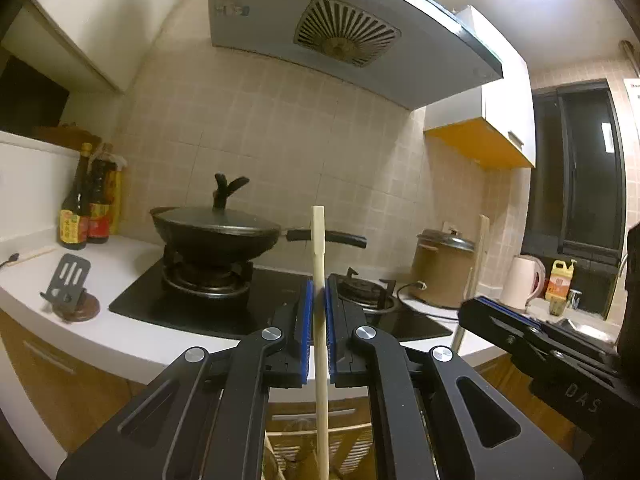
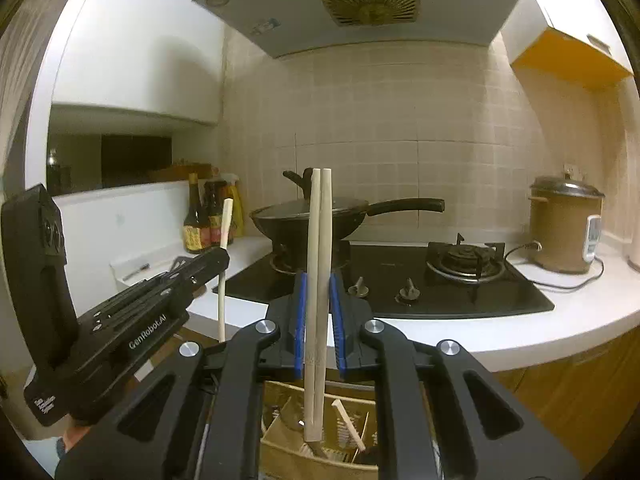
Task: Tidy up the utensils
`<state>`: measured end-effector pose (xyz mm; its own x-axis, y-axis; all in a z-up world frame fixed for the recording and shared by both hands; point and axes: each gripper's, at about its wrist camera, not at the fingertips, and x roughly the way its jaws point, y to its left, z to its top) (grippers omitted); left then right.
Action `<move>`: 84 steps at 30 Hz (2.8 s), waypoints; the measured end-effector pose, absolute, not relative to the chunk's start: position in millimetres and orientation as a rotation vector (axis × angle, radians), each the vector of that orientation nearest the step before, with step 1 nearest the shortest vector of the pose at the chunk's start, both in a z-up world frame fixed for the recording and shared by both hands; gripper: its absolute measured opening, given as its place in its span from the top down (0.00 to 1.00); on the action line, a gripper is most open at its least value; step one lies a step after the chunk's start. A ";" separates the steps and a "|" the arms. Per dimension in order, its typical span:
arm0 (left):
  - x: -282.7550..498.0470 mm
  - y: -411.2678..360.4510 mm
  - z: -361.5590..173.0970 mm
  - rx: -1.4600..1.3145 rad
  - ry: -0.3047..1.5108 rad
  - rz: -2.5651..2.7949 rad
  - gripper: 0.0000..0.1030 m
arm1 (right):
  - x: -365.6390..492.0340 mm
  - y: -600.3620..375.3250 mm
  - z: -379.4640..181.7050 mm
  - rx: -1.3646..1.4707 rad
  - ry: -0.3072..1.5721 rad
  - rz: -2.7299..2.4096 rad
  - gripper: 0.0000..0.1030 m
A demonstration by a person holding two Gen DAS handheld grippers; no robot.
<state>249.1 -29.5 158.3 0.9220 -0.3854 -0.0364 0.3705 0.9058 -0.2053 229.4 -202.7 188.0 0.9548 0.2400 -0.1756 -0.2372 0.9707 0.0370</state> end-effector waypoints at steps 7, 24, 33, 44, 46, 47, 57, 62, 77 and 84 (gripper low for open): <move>272.9 -17.2 138.8 -0.250 0.086 -0.379 0.95 | 246.4 -185.9 163.1 -0.064 0.197 0.227 0.91; 277.6 -21.3 119.6 -0.235 0.117 -0.387 0.96 | 249.1 -180.3 139.5 -0.095 0.229 0.211 0.90; 254.0 -1.1 124.8 -0.279 0.171 -0.450 0.67 | 230.3 -202.8 137.1 0.004 0.307 0.259 0.50; 166.5 11.8 141.2 -0.209 0.168 -0.444 0.49 | 146.7 -242.9 140.2 0.093 0.359 0.231 0.50; 146.7 11.2 140.7 -0.205 0.169 -0.446 0.41 | 131.1 -241.9 138.7 0.084 0.361 0.225 0.50; 135.4 10.7 139.5 -0.204 0.167 -0.442 0.39 | 119.8 -240.4 137.3 0.072 0.354 0.217 0.50; 78.2 -7.6 102.7 -0.132 0.220 -0.347 0.30 | 67.1 -236.4 93.4 0.086 0.334 0.150 0.38; 69.6 -12.8 84.7 -0.147 0.221 -0.285 0.23 | 61.1 -244.4 79.5 0.143 0.297 0.120 0.31; 80.7 -30.6 45.5 -0.059 0.291 -0.114 0.16 | 59.8 -234.3 60.6 0.024 0.301 0.082 0.21; 81.1 -40.1 40.5 -0.007 0.297 -0.100 0.11 | 57.3 -237.9 61.0 0.043 0.294 0.076 0.18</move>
<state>81.1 -40.1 40.5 0.9511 -0.0997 -0.2922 0.0977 0.9950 -0.0217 57.3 -237.9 61.0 0.9542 0.0806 -0.2882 -0.0681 0.9963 0.0532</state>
